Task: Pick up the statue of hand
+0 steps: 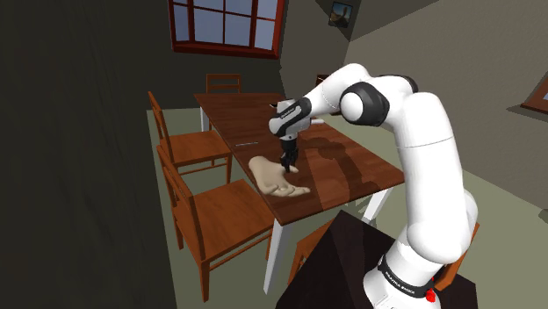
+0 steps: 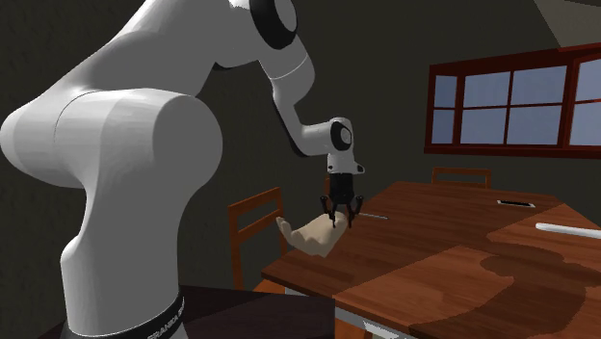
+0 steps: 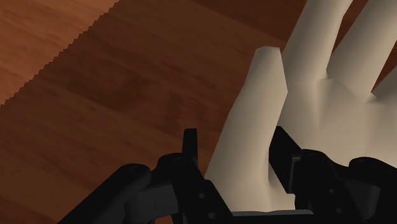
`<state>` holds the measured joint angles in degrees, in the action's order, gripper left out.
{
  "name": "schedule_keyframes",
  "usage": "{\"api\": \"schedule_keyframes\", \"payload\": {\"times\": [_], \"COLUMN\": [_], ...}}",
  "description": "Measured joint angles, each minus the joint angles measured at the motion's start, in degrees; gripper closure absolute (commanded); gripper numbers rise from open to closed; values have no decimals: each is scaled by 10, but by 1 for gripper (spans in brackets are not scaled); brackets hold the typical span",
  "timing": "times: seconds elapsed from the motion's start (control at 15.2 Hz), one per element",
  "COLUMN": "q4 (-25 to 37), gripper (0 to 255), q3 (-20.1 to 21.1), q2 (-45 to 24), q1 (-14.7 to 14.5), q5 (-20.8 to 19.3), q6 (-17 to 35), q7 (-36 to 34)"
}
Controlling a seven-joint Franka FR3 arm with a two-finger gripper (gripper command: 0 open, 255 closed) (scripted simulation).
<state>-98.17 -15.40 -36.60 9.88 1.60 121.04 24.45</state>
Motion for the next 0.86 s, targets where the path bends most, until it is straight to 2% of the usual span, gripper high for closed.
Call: {"api": "schedule_keyframes", "payload": {"times": [0.86], "q4": [13], "gripper": [255], "q3": [-9], "q2": [57], "q1": [-7], "q5": [-12], "q6": [-70], "q7": [0]}}
